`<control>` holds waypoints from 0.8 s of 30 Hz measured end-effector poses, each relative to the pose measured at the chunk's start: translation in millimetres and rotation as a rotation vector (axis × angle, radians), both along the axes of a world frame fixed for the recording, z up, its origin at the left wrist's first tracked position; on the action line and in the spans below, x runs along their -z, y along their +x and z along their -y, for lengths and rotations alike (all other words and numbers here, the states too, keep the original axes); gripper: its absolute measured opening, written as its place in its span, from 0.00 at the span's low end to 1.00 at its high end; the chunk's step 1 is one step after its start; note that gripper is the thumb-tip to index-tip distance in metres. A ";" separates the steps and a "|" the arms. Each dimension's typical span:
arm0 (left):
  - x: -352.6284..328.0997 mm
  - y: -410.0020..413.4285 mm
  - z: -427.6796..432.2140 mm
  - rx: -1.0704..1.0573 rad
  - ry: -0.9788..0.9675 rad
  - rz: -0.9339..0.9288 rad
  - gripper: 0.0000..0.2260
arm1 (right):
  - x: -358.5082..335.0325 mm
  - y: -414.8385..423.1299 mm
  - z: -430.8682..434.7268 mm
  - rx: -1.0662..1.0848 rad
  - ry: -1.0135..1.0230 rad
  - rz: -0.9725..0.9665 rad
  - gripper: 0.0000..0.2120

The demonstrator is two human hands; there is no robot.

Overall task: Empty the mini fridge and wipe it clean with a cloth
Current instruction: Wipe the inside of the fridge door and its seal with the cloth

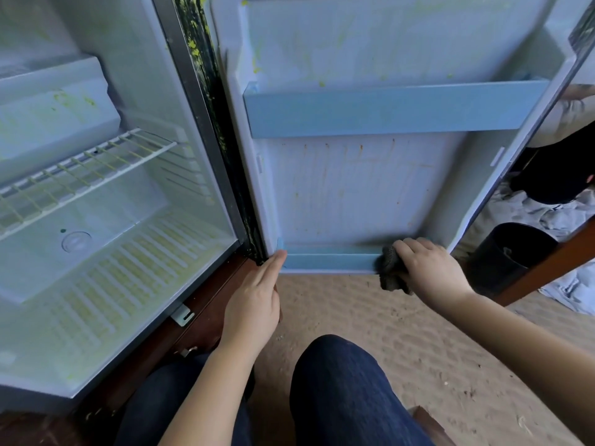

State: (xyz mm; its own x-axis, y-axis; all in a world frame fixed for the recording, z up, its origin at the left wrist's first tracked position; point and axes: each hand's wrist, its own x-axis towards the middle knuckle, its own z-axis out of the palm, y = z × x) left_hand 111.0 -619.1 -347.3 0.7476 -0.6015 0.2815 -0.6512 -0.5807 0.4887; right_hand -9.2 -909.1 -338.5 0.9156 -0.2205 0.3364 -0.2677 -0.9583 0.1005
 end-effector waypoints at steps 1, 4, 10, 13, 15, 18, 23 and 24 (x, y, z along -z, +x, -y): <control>0.1 -0.3 1.2 -0.002 -0.014 -0.008 0.30 | 1.8 3.0 -5.2 0.019 0.001 0.024 0.24; 0.2 -0.2 4.7 0.003 -0.045 -0.011 0.30 | 1.5 12.6 -19.8 0.029 -0.005 0.062 0.24; 0.5 -2.0 3.0 -0.001 -0.040 0.005 0.30 | -4.3 70.8 -92.9 -0.025 0.059 -0.009 0.25; 2.3 -3.3 -0.1 -0.024 -0.043 -0.009 0.30 | -9.4 100.0 -142.7 -0.073 0.097 -0.132 0.19; 2.1 -3.0 -2.9 -0.043 -0.043 -0.019 0.29 | -9.6 107.1 -154.6 -0.076 0.117 -0.169 0.18; 1.6 -2.6 -6.5 -0.030 -0.019 0.007 0.29 | -7.5 98.8 -148.6 -0.142 0.049 -0.060 0.21; 3.2 -3.8 -2.6 0.014 0.034 0.055 0.28 | -4.5 54.1 -97.7 -0.110 0.033 -0.002 0.23; 4.0 -4.5 -0.7 0.015 0.043 0.063 0.28 | -4.7 39.0 -80.6 -0.093 0.025 0.005 0.23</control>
